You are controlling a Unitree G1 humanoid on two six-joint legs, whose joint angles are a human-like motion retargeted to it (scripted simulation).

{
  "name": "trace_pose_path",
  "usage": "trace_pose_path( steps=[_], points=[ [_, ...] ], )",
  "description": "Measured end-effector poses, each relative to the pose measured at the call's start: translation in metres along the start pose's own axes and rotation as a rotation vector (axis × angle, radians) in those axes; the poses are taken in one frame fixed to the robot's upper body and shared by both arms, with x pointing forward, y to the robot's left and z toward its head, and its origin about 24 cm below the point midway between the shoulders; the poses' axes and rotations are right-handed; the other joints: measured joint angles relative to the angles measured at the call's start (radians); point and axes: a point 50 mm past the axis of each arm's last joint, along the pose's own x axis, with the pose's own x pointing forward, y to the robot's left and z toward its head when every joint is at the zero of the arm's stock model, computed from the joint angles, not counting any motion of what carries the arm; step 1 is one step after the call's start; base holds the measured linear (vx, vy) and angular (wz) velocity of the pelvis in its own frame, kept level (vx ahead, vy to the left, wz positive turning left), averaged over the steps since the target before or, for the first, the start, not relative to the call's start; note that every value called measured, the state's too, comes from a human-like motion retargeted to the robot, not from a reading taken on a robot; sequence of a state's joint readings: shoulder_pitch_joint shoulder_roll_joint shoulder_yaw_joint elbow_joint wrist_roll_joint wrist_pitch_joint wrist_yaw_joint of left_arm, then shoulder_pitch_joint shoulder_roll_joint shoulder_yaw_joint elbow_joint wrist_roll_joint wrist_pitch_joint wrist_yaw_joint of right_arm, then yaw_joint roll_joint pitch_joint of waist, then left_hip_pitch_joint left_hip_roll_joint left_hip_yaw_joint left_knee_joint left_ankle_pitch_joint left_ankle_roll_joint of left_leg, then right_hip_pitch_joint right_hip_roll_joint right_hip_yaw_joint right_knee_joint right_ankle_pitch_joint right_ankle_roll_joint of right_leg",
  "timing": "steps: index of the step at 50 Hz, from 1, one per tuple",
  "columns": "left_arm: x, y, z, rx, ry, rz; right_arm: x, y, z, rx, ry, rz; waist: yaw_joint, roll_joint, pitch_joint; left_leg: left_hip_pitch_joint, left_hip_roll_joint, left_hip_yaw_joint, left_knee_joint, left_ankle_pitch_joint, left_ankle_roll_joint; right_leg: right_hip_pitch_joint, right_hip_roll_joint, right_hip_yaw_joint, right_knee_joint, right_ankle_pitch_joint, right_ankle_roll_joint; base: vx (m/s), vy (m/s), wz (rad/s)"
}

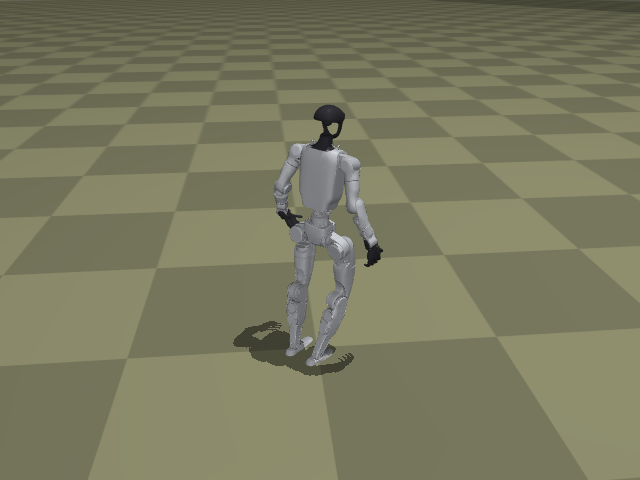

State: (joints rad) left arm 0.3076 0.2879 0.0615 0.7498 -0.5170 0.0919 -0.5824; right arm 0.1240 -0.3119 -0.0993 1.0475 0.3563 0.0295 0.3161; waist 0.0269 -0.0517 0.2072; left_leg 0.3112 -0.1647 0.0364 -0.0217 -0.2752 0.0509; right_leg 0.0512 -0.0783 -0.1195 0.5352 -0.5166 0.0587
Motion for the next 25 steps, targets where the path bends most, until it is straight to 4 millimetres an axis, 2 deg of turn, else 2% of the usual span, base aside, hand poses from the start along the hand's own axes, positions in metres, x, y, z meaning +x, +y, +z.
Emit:
trace_pose_path(
  steps=[2, 5, 10, 13, 15, 18, 20, 21, 22, 23, 25],
  points=[
    [0.003, -0.001, 0.018, 0.084, -0.043, 0.005, 0.002, 0.007, 0.023, -0.069, -0.091, 0.033, -0.003, -0.008, 0.006, 0.003, -0.01, 0.004, -0.001, 0.001, 0.005, -0.011, -0.01, 0.009, 0.025, -0.011, -0.001, 0.0, 0.0, 0.0],
    [0.004, -0.008, 0.058, 0.258, -0.153, -0.008, -0.002, 0.021, 0.066, -0.203, -0.275, 0.089, -0.01, -0.021, 0.016, 0.005, -0.024, 0.008, -0.003, 0.002, 0.009, -0.024, -0.022, 0.022, 0.054, -0.023, -0.001, 0.0, 0.0, 0.0],
    [-0.009, -0.036, 0.137, 0.598, -0.383, -0.06, -0.031, 0.044, 0.132, -0.449, -0.56, 0.187, -0.028, -0.039, 0.017, -0.002, -0.035, 0.016, -0.005, 0.002, 0.006, -0.037, -0.033, 0.03, 0.065, -0.024, 0.005, 0.0, 0.0, 0.0],
    [-0.015, -0.056, 0.168, 0.746, -0.462, -0.101, -0.046, 0.057, 0.158, -0.566, -0.647, 0.242, -0.041, -0.045, 0.007, -0.012, -0.033, 0.024, -0.005, 0.004, 0.001, -0.041, -0.032, 0.028, 0.054, -0.012, 0.011, -0.06, 0.02, 0.05],
    [-0.012, -0.067, 0.178, 0.81, -0.457, -0.131, -0.048, 0.064, 0.167, -0.62, -0.649, 0.269, -0.049, -0.047, -0.003, -0.023, -0.031, 0.029, -0.005, 0.007, -0.002, -0.046, -0.03, 0.025, 0.043, -0.002, 0.016, -0.07, 0.01, 0.05],
    [0.006, -0.07, 0.172, 0.869, -0.33, -0.155, -0.034, 0.066, 0.167, -0.684, -0.531, 0.279, -0.057, -0.044, -0.021, -0.046, -0.028, 0.036, -0.006, 0.015, -0.007, -0.063, -0.03, 0.018, 0.028, 0.011, 0.022, -0.1, -0.01, 0.01],
    [0.041, -0.068, 0.138, 0.866, -0.125, -0.167, -0.002, 0.073, 0.149, -0.74, -0.326, 0.284, -0.062, -0.03, -0.06, -0.121, -0.024, 0.062, 0.016, 0.064, -0.012, -0.147, -0.038, 0.023, 0.061, 0.058, 0.022, -0.21, -0.03, -0.09],
    [0.041, -0.054, 0.133, 0.891, -0.033, -0.128, 0.001, 0.063, 0.147, -0.782, -0.25, 0.26, -0.065, -0.034, -0.066, -0.124, -0.029, 0.058, 0.001, 0.049, -0.013, -0.156, -0.037, 0.024, 0.057, 0.036, 0.027, 0.0, 0.0, 0.0],
    [0.043, -0.039, 0.119, 0.897, 0.081, -0.091, 0.008, 0.057, 0.138, -0.821, -0.149, 0.245, -0.07, -0.038, -0.078, -0.141, -0.034, 0.061, -0.006, 0.049, -0.014, -0.182, -0.04, 0.029, 0.068, 0.026, 0.03, 0.0, 0.0, 0.0],
    [0.049, -0.027, 0.087, 0.875, 0.242, -0.07, 0.019, 0.058, 0.117, -0.863, -0.002, 0.256, -0.078, -0.043, -0.101, -0.185, -0.039, 0.076, 0.005, 0.076, -0.015, -0.243, -0.051, 0.039, 0.112, 0.04, 0.031, -0.08, -0.04, -0.11],
    [0.031, 0.01, 0.058, 0.876, 0.485, 0.027, 0.019, 0.034, 0.104, -0.915, 0.166, 0.196, -0.092, -0.054, -0.107, -0.209, -0.048, 0.07, -0.012, 0.059, -0.016, -0.28, -0.051, 0.045, 0.119, 0.016, 0.038, 0.05, -0.01, -0.01]
  ],
)
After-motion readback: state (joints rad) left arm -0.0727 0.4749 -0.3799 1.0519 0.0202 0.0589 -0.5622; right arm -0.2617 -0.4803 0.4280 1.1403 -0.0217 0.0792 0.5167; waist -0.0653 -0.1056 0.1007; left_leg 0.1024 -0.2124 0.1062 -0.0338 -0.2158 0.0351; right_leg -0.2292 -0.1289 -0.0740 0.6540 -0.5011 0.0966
